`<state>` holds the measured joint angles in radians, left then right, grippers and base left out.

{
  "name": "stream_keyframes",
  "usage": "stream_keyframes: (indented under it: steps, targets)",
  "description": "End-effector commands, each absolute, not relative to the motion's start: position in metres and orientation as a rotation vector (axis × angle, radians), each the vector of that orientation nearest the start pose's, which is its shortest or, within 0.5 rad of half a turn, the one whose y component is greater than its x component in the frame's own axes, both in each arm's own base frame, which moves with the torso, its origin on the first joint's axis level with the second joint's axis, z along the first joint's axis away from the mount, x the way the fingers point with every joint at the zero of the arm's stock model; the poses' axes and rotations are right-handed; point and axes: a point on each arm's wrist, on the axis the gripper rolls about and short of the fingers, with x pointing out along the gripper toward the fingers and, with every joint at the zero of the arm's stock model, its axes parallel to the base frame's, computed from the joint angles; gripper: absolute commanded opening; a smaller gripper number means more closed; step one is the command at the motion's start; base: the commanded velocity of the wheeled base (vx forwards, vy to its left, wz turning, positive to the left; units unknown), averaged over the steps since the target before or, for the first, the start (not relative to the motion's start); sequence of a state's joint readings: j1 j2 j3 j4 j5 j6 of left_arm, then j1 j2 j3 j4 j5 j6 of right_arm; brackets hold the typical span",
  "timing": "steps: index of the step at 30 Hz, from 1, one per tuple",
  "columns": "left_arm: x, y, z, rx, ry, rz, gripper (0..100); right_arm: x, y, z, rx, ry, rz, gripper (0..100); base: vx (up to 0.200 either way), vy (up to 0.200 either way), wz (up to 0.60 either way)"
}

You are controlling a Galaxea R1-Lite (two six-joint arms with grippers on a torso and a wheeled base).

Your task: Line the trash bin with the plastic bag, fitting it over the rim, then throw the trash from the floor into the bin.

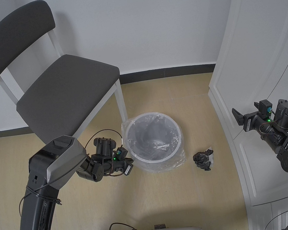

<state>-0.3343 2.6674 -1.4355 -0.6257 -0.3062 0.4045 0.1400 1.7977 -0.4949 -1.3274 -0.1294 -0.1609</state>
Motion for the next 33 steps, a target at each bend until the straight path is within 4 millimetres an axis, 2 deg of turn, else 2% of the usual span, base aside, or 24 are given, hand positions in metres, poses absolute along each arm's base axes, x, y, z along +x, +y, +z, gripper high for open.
stream_keyframes:
  steps: [1, 8, 18, 25, 26, 29, 33]
  targets:
    - [0.463, -0.16, -0.064, 0.38, 0.483, -0.731, 0, 0.289, 0.038, 0.14, -0.164, -0.004, 0.01, 100, 0.0, 0.0, 0.0]
    - [0.489, -0.153, -0.081, 0.368, 0.485, -0.711, 0, 0.291, 0.035, 0.137, -0.166, 0.001, 0.002, 100, 0.0, 0.0, 0.0]
    - [0.488, -0.15, -0.086, 0.368, 0.5, -0.708, 0, 0.296, 0.036, 0.128, -0.179, 0.029, 0.004, 100, 0.0, 0.0, 0.0]
    - [0.48, -0.142, -0.076, 0.37, 0.516, -0.721, 0, 0.296, 0.036, 0.128, -0.179, 0.029, 0.006, 100, 0.0, 0.0, 0.0]
    - [0.478, -0.14, -0.074, 0.384, 0.515, -0.737, 100, 0.297, 0.036, 0.129, -0.178, 0.027, 0.004, 100, 0.0, 0.0, 0.0]
    - [0.473, -0.131, -0.072, 0.423, 0.491, -0.819, 100, 0.296, 0.036, 0.128, -0.18, 0.029, 0.006, 100, 0.0, 0.0, 0.0]
    - [0.47, -0.133, -0.065, 0.427, 0.459, -0.87, 100, 0.295, 0.036, 0.128, -0.182, 0.03, 0.006, 100, 0.0, 0.0, 0.0]
